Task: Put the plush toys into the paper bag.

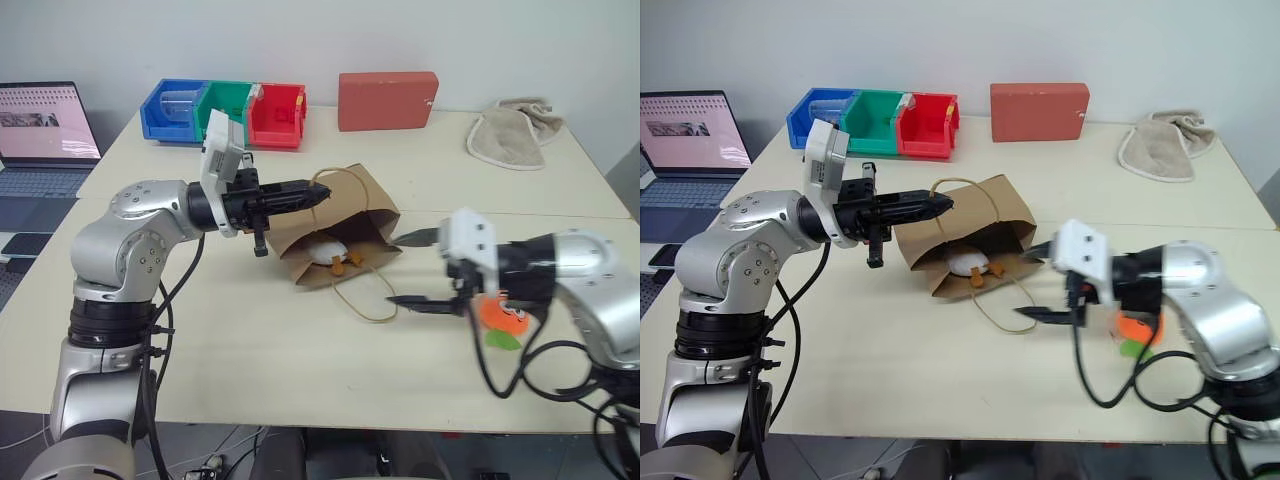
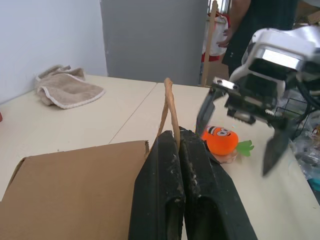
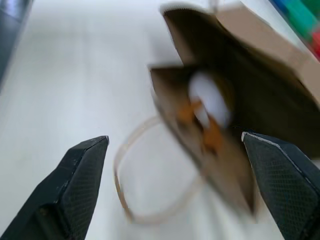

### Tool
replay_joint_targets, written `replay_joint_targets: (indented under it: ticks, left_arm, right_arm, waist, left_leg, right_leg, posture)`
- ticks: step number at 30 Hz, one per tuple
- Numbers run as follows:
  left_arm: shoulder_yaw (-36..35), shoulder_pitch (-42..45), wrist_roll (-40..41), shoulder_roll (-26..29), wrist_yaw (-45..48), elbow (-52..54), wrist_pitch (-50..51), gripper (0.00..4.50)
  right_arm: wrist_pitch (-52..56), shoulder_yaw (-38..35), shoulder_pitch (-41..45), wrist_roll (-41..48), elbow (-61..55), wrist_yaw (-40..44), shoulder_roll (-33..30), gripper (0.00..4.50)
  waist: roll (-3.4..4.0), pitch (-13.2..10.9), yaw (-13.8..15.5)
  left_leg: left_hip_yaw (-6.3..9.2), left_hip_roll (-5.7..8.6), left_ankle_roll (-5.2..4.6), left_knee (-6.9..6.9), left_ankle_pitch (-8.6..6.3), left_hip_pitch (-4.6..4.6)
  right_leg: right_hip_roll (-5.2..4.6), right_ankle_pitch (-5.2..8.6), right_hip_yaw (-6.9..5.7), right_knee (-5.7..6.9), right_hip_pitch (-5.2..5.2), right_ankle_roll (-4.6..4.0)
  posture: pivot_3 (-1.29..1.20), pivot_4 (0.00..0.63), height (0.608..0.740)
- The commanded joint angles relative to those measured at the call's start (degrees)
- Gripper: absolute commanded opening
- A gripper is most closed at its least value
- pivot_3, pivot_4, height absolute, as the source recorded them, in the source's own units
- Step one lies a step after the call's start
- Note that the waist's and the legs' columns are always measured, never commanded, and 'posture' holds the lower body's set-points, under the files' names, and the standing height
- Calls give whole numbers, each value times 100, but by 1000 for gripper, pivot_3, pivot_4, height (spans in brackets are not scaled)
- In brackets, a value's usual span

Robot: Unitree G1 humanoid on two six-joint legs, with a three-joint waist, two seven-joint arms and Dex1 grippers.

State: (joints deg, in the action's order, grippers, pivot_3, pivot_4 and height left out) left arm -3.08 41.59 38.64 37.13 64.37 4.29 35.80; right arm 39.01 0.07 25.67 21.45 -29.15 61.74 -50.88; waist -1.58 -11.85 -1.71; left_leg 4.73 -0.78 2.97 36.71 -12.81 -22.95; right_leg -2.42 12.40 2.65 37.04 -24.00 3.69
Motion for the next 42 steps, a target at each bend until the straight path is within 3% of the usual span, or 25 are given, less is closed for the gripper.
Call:
replay_joint_targets:
  ticks: [1, 7, 15, 19, 29, 36, 42]
  left_arm:
    - [-91, -28, 37, 13, 7, 219, -101, 0]
    - [-60, -91, 22, -6, 30, 274, -125, 0]
    - [-71, -195, 39, -2, -24, 398, -90, 0]
    - [-94, -257, 54, 8, -77, 485, -62, 0]
    - [-153, -346, 110, 52, -157, 598, -19, 0]
    - [-167, -211, 100, 38, -149, 468, -50, 0]
    - [-270, 76, 196, 26, -151, 272, -7, 0]
  right_arm:
    - [-336, -666, -569, -335, 271, 162, -817, 4469]
    - [-1087, -789, -1754, -983, 632, 261, -1659, 4469]
    - [-1583, -301, -1837, -1582, 1360, -38, -1501, 4469]
    - [-1821, -2, -1675, -1912, 1756, -123, -1471, 3603]
    - [-2132, 71, -1656, -1920, 1978, -22, -1441, 157]
    - [-1772, -7, -1127, -1135, 1208, 238, -1024, 44]
    - [-544, 231, -106, 7, 174, 148, -253, 44]
  waist:
    - [0, 0, 2]
    - [1, 0, -26]
    - [1, 0, -27]
    - [1, 0, -19]
    - [1, 0, -14]
    - [2, -1, -30]
    - [1, 0, -18]
  left_leg:
    - [0, 0, 0, 0, 0, -1]
    - [-7, 0, 0, -1, 0, 1]
    - [-13, 0, 0, 15, 0, 0]
    - [-14, 1, 0, 18, 0, 1]
    - [-12, 1, 0, 22, 0, 9]
    - [-9, 1, 0, 22, 0, 12]
    - [-3, 0, 0, 21, 0, 11]
  right_leg:
    - [0, 0, 0, 0, -1, 0]
    - [0, 1, 5, -1, -2, -1]
    - [0, -3, 12, -2, 1, 5]
    - [0, -6, 14, -1, 3, 6]
    - [-1, -6, 14, -5, 18, 6]
    - [1, 3, 14, -2, 21, -9]
    - [2, -8, 10, -3, 21, 10]
  posture:
    - [0, 150, 740]
    - [0, 150, 740]
    - [0, 150, 740]
    - [0, 150, 740]
    - [0, 150, 740]
    - [0, 150, 740]
    - [0, 150, 740]
